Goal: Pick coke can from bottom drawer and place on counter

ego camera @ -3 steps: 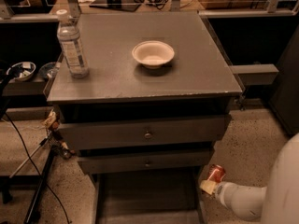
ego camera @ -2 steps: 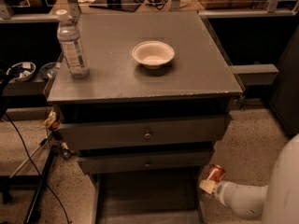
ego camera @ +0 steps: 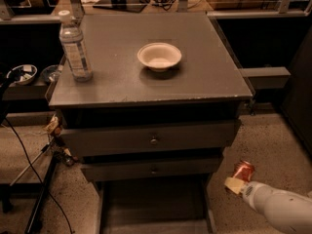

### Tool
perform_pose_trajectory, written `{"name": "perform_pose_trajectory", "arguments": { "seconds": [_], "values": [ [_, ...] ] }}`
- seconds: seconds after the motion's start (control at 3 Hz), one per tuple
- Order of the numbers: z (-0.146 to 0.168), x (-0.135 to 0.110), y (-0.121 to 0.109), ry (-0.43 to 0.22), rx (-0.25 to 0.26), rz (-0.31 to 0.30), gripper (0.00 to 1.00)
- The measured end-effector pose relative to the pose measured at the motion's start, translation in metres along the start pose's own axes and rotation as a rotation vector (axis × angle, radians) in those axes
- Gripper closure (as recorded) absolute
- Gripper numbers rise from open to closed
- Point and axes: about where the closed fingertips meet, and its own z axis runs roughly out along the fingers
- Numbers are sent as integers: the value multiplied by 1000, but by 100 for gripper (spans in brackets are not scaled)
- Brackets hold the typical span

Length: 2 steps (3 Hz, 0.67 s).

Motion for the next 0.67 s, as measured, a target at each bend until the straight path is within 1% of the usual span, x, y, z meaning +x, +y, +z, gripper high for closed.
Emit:
{"name": "perform_pose_trajectory", "arguments": {
  "seconds": [0.33,0.67],
  "values": [
    [7,-2,10,9,-5,-11,100],
    [-16,-8,11,-13,-19,-22,100]
  ]
}}
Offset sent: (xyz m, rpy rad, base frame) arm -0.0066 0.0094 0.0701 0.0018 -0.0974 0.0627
